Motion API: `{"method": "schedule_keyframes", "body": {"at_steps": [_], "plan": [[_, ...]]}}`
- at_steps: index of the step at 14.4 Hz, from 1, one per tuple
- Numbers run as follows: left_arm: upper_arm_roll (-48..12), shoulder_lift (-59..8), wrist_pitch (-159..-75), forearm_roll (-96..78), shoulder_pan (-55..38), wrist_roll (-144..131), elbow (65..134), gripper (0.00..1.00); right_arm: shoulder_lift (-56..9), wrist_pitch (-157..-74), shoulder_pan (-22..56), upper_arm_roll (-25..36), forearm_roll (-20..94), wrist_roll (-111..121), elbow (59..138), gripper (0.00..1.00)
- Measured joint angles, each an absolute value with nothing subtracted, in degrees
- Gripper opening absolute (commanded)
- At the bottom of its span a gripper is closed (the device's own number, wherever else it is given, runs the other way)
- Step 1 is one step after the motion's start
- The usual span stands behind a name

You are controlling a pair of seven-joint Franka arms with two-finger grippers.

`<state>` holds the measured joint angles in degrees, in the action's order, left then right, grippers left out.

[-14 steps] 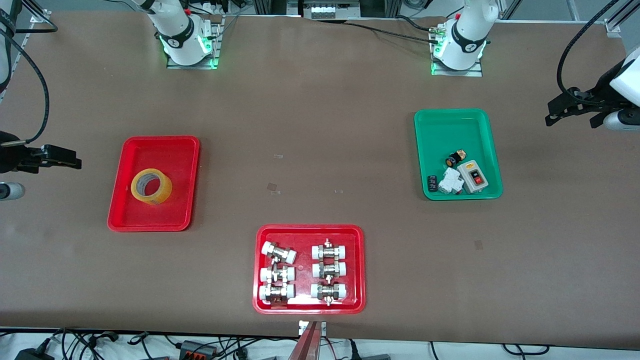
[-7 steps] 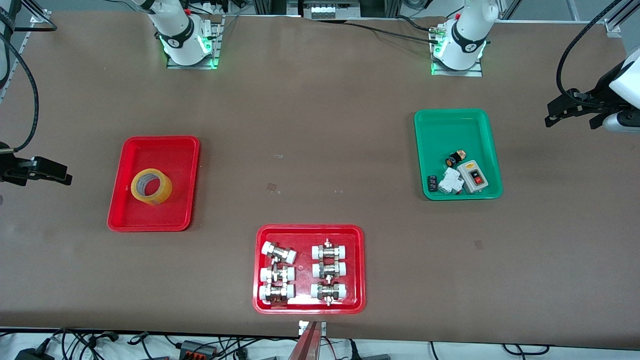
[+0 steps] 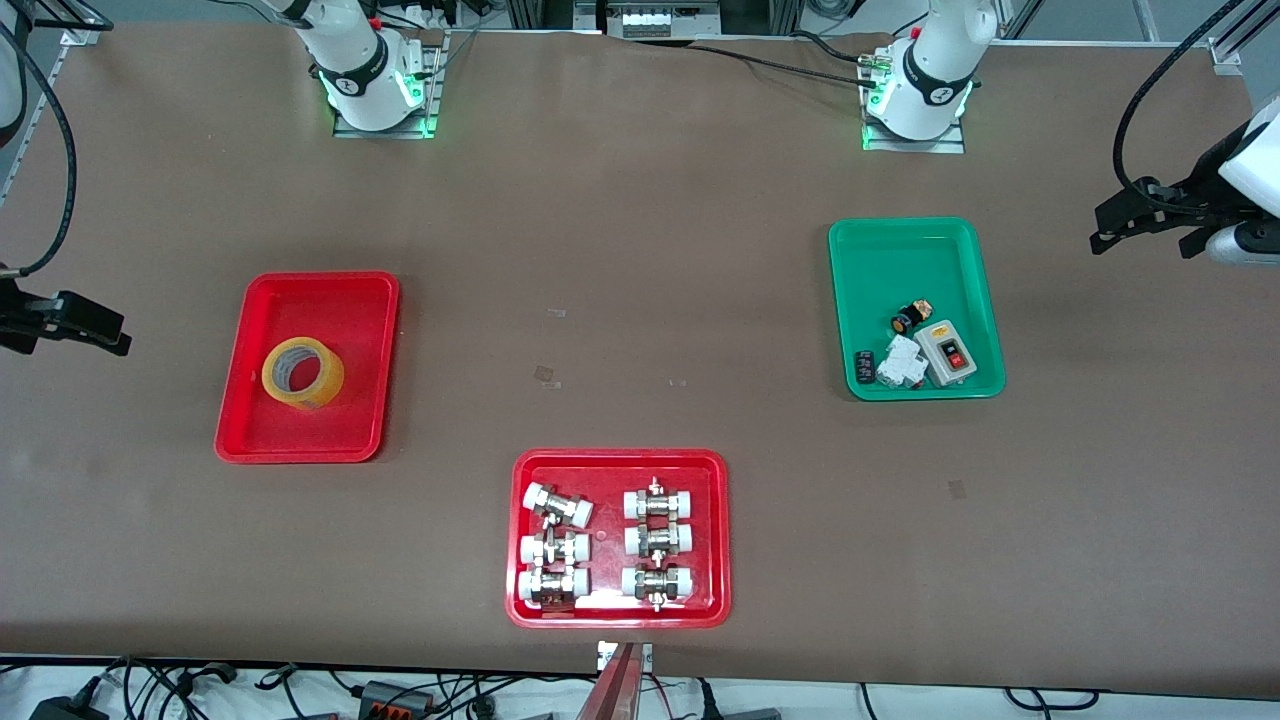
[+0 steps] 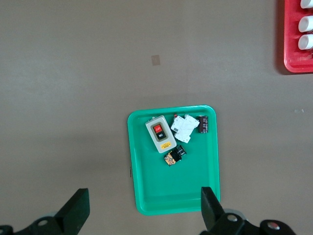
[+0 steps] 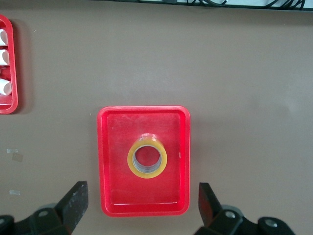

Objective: Left arm passes tape to right arm into tray

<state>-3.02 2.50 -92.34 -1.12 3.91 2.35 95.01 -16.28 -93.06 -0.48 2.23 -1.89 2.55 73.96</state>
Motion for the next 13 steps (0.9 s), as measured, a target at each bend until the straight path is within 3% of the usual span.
{"method": "schedule_keyframes", "body": {"at_steps": [6,13], "plan": [[-3.02,2.50,-92.33,-1.12,3.91,2.35,95.00,1.00,-5.98,-96.90,-0.43,2.46,-1.89,2.55,90.04,1.00],[-3.02,2.49,-92.33,-1.12,3.91,2.35,94.99,1.00,-2.39,-96.75,0.08,2.44,-1.89,2.18,93.35,1.00]]}}
